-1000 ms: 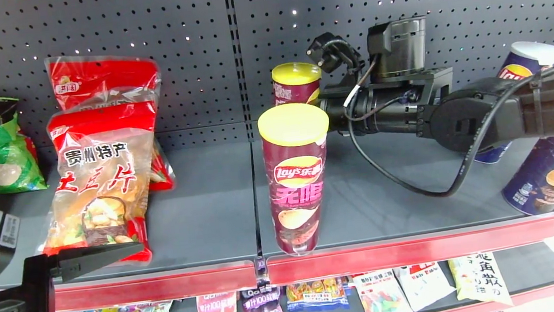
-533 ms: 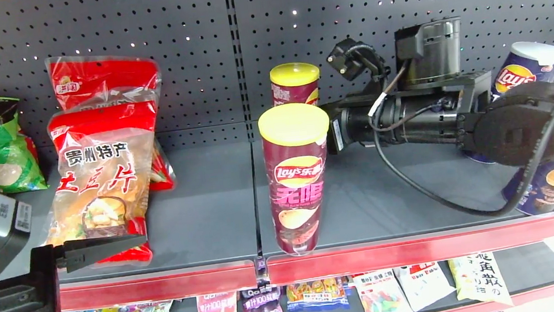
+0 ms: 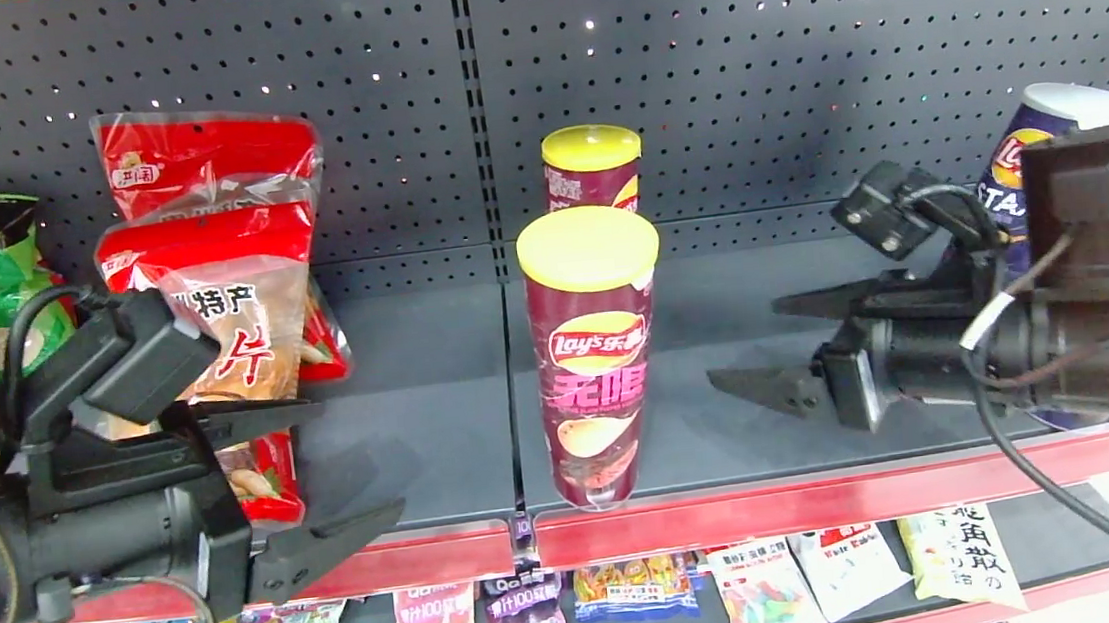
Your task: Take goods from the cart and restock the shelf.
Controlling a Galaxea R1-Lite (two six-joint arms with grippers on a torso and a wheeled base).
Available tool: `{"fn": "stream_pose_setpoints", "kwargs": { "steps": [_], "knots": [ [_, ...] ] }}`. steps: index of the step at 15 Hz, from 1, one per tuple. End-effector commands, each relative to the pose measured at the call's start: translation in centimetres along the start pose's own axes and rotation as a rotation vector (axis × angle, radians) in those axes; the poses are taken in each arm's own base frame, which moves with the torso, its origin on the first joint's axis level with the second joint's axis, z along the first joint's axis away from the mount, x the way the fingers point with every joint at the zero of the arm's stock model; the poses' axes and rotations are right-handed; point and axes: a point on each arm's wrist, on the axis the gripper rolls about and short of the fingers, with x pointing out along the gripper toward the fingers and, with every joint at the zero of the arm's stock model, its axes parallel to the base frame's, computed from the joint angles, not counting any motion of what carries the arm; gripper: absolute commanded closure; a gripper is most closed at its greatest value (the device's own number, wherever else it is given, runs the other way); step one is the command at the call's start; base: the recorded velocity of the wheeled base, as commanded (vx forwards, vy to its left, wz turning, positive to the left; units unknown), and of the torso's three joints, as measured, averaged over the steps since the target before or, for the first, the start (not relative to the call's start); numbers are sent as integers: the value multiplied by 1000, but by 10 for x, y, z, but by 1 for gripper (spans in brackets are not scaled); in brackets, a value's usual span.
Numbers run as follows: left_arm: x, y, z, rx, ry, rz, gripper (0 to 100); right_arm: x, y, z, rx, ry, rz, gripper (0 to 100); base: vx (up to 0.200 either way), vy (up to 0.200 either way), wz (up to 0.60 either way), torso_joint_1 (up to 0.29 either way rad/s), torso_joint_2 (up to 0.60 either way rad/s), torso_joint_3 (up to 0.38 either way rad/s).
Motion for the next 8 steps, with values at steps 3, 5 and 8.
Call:
{"fn": "stream_pose_setpoints", "kwargs": {
  "steps": [3,5,8],
  "knots": [
    [50,1,3,20,87,-87,0,-84,30,-43,-37,-67,45,0,0,0,0,0,0,0],
    [68,-5,3,40,95,-115,0,-102,34,-58,-38,-86,43,0,0,0,0,0,0,0],
    [94,-2,3,50,100,-102,0,-119,36,-62,-42,-136,24,0,0,0,0,0,0,0]
  ]
}}
